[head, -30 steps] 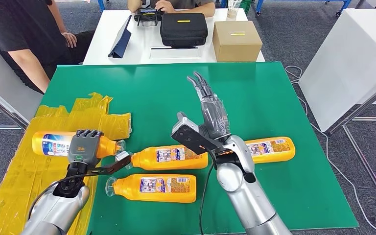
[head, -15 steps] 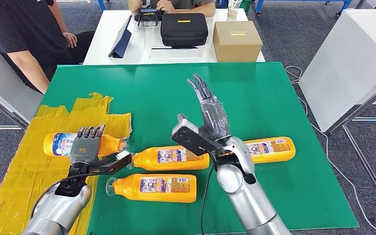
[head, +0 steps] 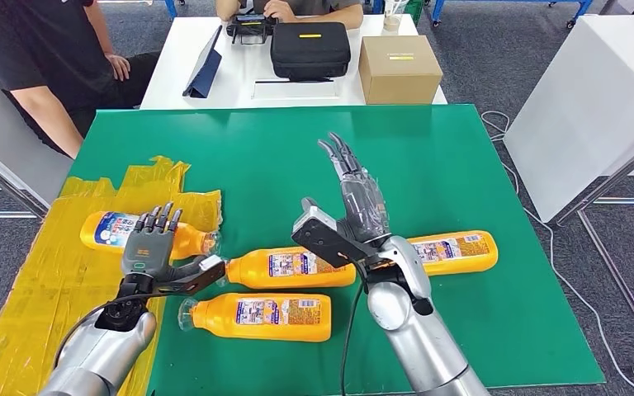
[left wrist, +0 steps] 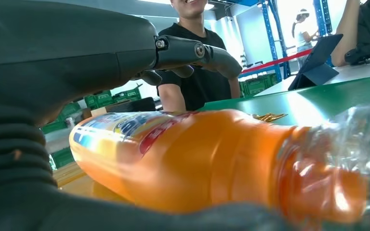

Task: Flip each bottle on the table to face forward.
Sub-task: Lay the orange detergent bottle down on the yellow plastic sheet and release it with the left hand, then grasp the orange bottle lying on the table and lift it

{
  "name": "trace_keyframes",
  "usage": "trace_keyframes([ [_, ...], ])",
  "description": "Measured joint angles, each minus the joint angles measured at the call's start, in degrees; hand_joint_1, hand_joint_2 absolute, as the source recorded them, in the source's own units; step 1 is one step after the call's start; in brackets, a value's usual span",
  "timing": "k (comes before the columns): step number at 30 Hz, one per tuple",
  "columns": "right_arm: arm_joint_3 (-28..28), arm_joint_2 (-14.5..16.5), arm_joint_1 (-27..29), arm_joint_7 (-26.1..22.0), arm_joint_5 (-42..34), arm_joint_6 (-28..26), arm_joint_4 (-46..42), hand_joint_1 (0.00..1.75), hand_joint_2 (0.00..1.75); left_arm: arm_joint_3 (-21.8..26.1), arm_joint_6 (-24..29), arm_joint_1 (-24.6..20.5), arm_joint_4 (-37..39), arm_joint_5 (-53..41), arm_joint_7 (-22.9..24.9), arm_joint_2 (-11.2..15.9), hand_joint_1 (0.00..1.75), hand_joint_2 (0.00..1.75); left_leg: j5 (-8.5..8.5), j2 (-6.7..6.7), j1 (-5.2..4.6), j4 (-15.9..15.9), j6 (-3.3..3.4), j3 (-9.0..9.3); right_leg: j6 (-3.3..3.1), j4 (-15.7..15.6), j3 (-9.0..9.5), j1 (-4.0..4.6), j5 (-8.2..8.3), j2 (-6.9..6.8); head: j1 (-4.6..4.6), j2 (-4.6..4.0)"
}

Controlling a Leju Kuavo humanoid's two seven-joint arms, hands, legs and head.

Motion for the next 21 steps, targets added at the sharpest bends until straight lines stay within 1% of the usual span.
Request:
trace_keyframes([
  [6,-0.02,-0.33,0.65,0.3,0.31,-0.08,-0.31,0.0,0.0,0.09,1.08,0.44,-0.28,0.98,-1.07,-0.57,0.0,0.0,0.0,0.02,0.0,0.0,0.0,0.0,0.0,0.0,0.0,0.0,0.0,0.01,0.01,0.0],
  [8,-0.02,-0.44,0.93,0.45,0.52,-0.13,-0.58,0.0,0.0,0.62,1.56,0.77,-1.02,3.67,-2.55,-0.72,0.0,0.0,0.0,0.01,0.0,0.0,0.0,0.0,0.0,0.0,-0.01,0.0,0.0,0.01,0.01,0.0],
  [10,-0.07,-0.74,1.52,0.47,0.66,-0.36,-1.32,0.0,0.87,1.82,1.69,1.52,-3.37,10.12,-5.7,-0.86,0.0,0.0,0.0,0.01,0.0,0.0,0.0,0.0,0.0,0.0,-0.01,0.01,0.0,0.0,0.0,0.0],
  [12,-0.37,-1.43,2.56,0.05,0.31,-0.5,-2.62,0.0,1.75,3.46,0.31,2.92,-8.41,19.58,-9.26,-0.82,0.0,0.0,0.0,0.02,0.0,0.0,0.0,-0.01,0.0,0.0,-0.02,0.01,0.0,0.0,0.0,0.0],
  [15,-1.67,-3.43,4.83,-0.81,-1.52,0.92,-5.56,0.0,1.75,6.3,-3.69,6.35,-20.79,36.23,-13.37,-0.01,0.0,0.0,-0.01,0.03,0.01,0.0,0.0,-0.04,0.0,0.0,-0.03,0.01,-0.01,0.01,0.01,0.01],
  [18,-3.76,-6.42,7.39,-1.49,-2.0,2.47,-8.45,0.0,1.75,9.39,-6.93,9.97,-33.38,51.34,-16.88,1.43,0.0,0.0,-0.03,0.03,0.01,-0.01,0.0,-0.06,0.0,-0.01,-0.05,0.01,-0.01,0.01,0.01,0.0],
  [19,-4.55,-7.53,8.24,-1.77,-1.99,2.87,-9.33,0.0,1.75,10.41,-7.68,11.05,-36.93,55.11,-18.0,1.96,0.0,0.0,-0.04,0.03,0.0,-0.01,0.0,-0.06,0.0,-0.02,-0.06,0.01,-0.01,0.01,0.01,0.0],
  [21,-6.04,-9.67,9.99,-2.4,-2.15,3.76,-11.05,0.0,1.75,12.0,-8.52,13.05,-42.41,59.22,-19.65,3.05,0.0,0.0,-0.04,0.01,0.0,-0.01,0.0,-0.06,0.0,-0.04,-0.07,0.01,-0.02,0.0,0.0,0.01],
])
